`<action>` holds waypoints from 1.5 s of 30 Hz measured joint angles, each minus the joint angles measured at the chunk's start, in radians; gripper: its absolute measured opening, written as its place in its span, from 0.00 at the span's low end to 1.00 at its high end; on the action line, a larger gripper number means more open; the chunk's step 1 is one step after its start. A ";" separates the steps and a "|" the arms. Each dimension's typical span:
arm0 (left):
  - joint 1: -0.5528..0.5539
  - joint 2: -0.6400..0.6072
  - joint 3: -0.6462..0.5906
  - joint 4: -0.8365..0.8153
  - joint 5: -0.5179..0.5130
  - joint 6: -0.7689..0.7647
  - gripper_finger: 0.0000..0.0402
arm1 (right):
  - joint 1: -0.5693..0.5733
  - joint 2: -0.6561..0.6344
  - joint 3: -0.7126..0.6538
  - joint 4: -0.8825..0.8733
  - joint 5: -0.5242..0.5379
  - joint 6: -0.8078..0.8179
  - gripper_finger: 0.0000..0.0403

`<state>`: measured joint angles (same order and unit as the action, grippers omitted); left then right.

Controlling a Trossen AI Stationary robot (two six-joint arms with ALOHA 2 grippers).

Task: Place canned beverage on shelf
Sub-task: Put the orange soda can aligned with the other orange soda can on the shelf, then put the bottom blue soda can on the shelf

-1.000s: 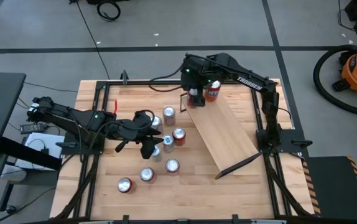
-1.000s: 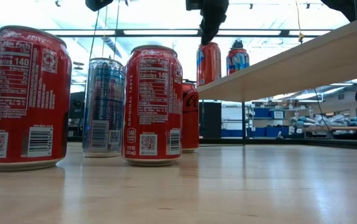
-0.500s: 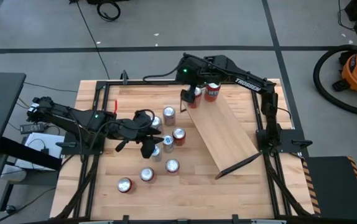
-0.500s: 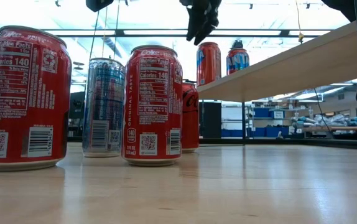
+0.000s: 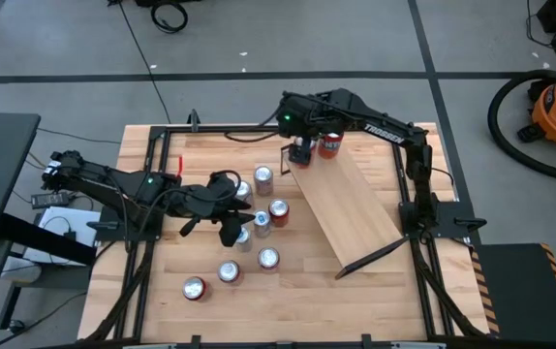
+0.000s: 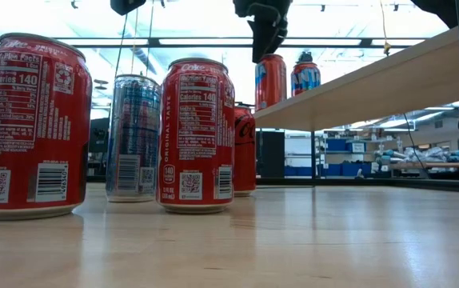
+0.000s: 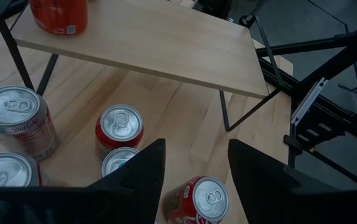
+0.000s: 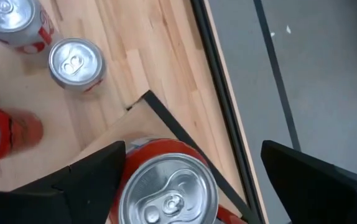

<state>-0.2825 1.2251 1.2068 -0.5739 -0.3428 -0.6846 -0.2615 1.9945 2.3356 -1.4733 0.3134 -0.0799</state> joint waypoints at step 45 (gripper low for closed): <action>-0.142 -0.081 -0.001 -0.222 0.063 0.098 0.46 | 0.339 -0.051 -0.026 0.181 -0.184 0.306 0.94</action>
<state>-0.4241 1.1442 1.2058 -0.7963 -0.2800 -0.5862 0.0773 1.9435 2.3092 -1.2919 0.1295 0.2264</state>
